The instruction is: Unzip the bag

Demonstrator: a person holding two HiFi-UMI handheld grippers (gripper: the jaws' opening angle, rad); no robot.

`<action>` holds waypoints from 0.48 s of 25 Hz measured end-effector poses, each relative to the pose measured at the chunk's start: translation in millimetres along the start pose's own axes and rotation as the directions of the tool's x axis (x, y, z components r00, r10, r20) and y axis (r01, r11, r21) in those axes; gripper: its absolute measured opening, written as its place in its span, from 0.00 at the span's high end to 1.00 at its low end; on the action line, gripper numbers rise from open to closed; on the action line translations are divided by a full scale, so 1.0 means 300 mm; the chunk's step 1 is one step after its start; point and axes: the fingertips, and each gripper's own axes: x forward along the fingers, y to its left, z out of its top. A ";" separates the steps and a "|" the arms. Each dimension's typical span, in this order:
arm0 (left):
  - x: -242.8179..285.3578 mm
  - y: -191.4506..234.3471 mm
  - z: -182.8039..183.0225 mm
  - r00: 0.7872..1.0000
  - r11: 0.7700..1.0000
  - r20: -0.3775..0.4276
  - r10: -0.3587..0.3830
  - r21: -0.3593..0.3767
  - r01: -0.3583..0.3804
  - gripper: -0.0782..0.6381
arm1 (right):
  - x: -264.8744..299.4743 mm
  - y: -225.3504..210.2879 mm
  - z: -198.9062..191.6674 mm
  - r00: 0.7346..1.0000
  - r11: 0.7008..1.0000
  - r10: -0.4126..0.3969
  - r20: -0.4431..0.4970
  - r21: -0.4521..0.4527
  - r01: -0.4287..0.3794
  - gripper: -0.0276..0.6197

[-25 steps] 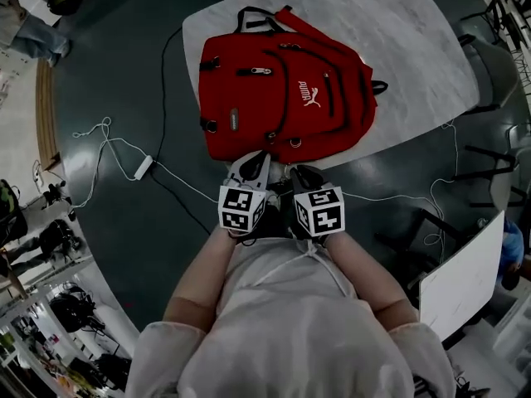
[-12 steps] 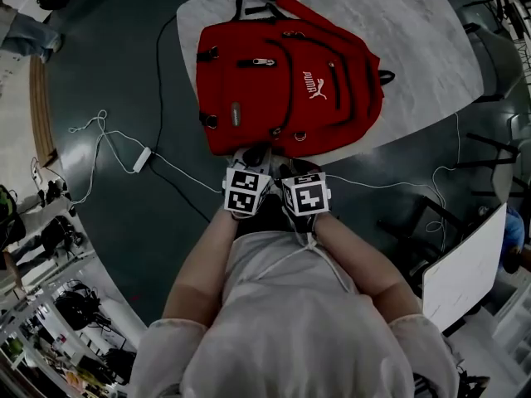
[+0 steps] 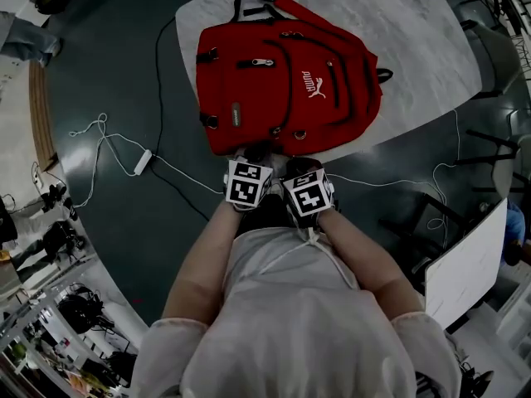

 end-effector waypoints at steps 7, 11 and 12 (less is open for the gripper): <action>0.006 0.002 -0.015 0.998 0.999 -0.059 -0.019 -0.041 0.017 0.86 | 0.003 -0.029 -0.018 0.998 0.998 0.062 -0.004 -0.005 -0.062 0.91; 0.009 0.002 -0.023 0.998 1.000 -0.057 0.019 -0.014 -0.020 0.86 | -0.027 -0.061 -0.038 0.998 0.997 0.059 -0.019 -0.046 -0.060 0.91; 0.009 0.001 -0.025 0.998 1.000 -0.057 0.029 -0.009 -0.029 0.86 | -0.032 -0.071 -0.046 0.998 0.996 0.059 -0.021 -0.058 -0.060 0.91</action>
